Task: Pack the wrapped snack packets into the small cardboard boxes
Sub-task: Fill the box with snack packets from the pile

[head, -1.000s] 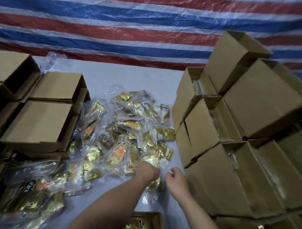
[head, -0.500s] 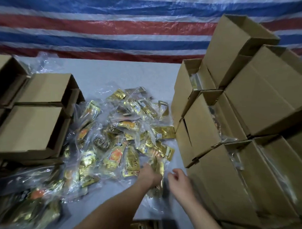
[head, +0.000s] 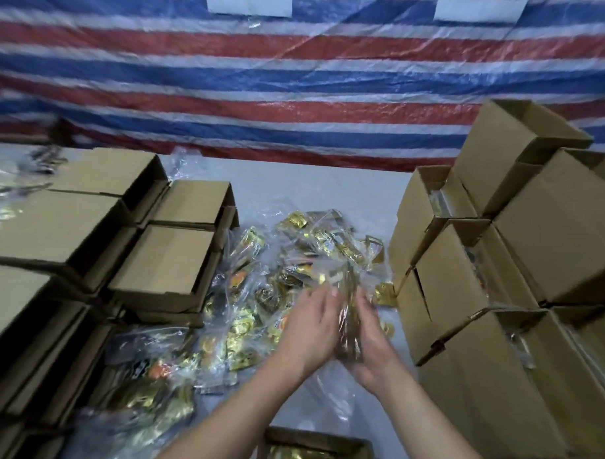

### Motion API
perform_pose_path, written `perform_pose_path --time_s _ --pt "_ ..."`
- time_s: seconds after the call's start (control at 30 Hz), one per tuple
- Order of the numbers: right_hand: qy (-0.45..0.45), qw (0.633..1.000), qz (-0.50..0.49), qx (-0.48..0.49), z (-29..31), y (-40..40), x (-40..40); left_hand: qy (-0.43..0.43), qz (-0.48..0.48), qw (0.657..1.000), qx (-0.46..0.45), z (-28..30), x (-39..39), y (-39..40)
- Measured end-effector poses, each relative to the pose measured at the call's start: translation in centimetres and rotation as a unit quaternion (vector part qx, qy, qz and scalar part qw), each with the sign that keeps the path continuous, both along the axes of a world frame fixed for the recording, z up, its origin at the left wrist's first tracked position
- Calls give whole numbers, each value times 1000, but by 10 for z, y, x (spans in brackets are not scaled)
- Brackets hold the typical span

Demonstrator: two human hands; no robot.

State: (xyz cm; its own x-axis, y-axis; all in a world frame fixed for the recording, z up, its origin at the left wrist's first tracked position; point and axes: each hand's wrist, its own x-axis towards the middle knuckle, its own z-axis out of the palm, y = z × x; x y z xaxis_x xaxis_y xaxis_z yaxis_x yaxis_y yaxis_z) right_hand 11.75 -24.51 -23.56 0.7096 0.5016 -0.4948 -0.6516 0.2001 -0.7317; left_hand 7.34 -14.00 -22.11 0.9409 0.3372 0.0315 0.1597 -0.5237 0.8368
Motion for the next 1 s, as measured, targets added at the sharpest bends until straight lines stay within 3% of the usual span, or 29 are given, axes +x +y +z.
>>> perform_pose_path --time_s 0.1,0.23,0.33,0.4,0.5,0.57,0.63,0.8,0.93,1.0 --pt "-9 1000 -12 14 15 7 -4 -55 -8 998 -35 17 -14 3" --pt "-1 999 -43 34 24 -7 -11 -106 17 994 -17 23 -42 19" --pt "-49 998 -38 4 21 -25 -26 -38 31 996 -70 3 -80 43" --pt "-134 987 -7 -93 14 -35 -44 57 -7 996 -67 -22 -112 55" --pt "-275 931 93 -222 3 -43 -78 177 -75 980 -50 -68 -152 58" --pt "-339 895 192 -219 -5 -45 -100 233 -121 964 -37 -95 -167 53" --pt "-373 866 267 -198 -15 -47 -115 231 -138 962 -48 -111 -173 47" --pt "-377 787 422 -244 -37 -50 -122 186 -92 964 -167 -124 -181 38" --pt "-344 733 489 -324 -55 -48 -114 201 -83 955 -200 -136 -184 43" --pt "-358 687 523 -355 -65 -44 -109 203 -84 951 -217 -136 -184 45"
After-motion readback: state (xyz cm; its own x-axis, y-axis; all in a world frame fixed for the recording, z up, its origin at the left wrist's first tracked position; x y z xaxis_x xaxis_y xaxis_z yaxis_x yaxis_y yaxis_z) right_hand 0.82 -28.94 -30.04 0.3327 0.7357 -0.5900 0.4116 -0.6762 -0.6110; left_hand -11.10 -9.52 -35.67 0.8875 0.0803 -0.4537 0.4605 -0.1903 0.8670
